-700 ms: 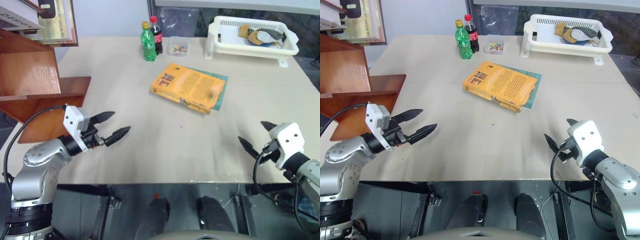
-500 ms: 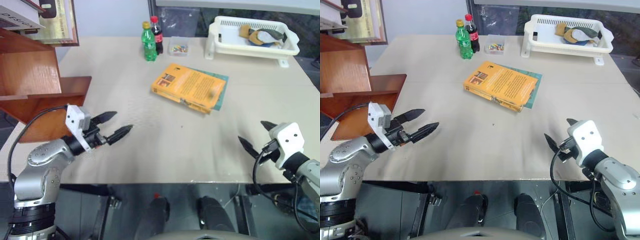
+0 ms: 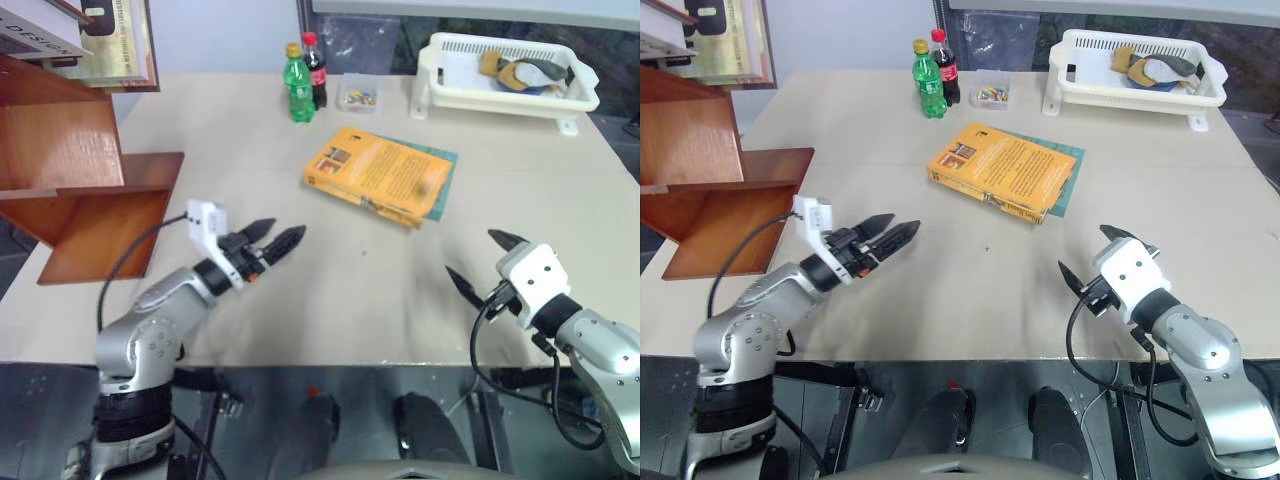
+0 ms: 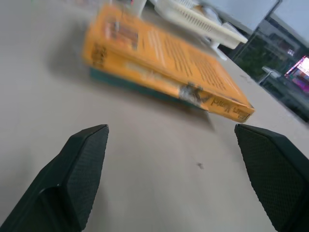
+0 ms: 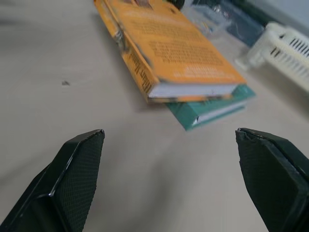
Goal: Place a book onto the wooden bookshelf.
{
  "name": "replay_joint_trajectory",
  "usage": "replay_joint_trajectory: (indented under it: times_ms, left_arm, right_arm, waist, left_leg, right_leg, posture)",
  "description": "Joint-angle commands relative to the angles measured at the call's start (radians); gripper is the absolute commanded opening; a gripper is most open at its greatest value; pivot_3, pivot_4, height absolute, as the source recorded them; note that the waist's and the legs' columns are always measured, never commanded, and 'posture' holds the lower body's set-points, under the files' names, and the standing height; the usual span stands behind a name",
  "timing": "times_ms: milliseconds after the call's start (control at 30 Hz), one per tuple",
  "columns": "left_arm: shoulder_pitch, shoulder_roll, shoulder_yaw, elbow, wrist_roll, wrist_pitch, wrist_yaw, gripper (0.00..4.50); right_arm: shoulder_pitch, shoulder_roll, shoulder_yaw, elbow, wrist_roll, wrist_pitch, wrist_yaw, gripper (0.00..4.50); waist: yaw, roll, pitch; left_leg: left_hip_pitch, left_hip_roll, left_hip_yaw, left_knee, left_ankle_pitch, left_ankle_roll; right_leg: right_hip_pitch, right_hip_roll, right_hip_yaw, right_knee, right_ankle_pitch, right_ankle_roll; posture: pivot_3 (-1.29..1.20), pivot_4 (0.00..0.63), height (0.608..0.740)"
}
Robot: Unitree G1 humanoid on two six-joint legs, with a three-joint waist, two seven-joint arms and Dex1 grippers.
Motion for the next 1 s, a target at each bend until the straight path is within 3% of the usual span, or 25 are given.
replay_joint_trajectory:
  times_ms: [33, 367, 900, 1000]
  left_arm:
    - [-0.088, -0.068, 0.056, 0.066, -0.119, 0.083, 0.104, 4.50]
    - [-0.290, -0.346, 0.103, 0.409, -0.131, 0.024, 0.308, 4.50]
    - [-0.671, -0.504, 0.267, 1.004, -0.148, -0.217, 0.278, 4.50]
    - [-0.701, -0.512, 0.303, 1.063, -0.161, -0.214, 0.305, 3.69]
  right_arm:
    - [-0.068, 0.008, 0.038, -0.049, -0.053, 0.003, -0.034, 4.46]
    - [-0.147, 0.095, 0.069, -0.083, 0.065, 0.050, -0.001, 4.46]
    - [-0.104, 0.108, 0.015, -0.212, 0.094, 0.168, -0.070, 4.46]
    - [-0.090, 0.110, 0.015, -0.221, 0.088, 0.169, -0.080, 4.50]
  waist:
    - [-0.001, 0.000, 0.000]
    - [0.003, -0.001, 0.000]
    - [0.006, -0.002, 0.000]
    - [0.000, -0.002, 0.000]
  left_leg:
    - [0.000, 0.000, 0.000, 0.000, 0.000, 0.000]
    - [-0.001, -0.003, 0.000, 0.002, 0.001, -0.001]
    - [-0.002, -0.006, 0.002, 0.002, 0.001, -0.001]
    - [-0.002, -0.006, 0.002, 0.002, 0.001, -0.001]
  right_leg:
    - [0.000, 0.000, 0.000, 0.000, 0.000, 0.000]
    - [0.000, -0.001, 0.000, 0.001, 0.000, 0.000]
    - [0.000, -0.002, -0.003, 0.000, 0.000, 0.000]
    - [0.000, -0.002, -0.002, 0.000, 0.000, 0.001]
  posture:
    - [0.00, 0.150, 0.740]
    - [0.00, 0.150, 0.740]
    - [0.00, 0.150, 0.740]
    - [0.00, 0.150, 0.740]
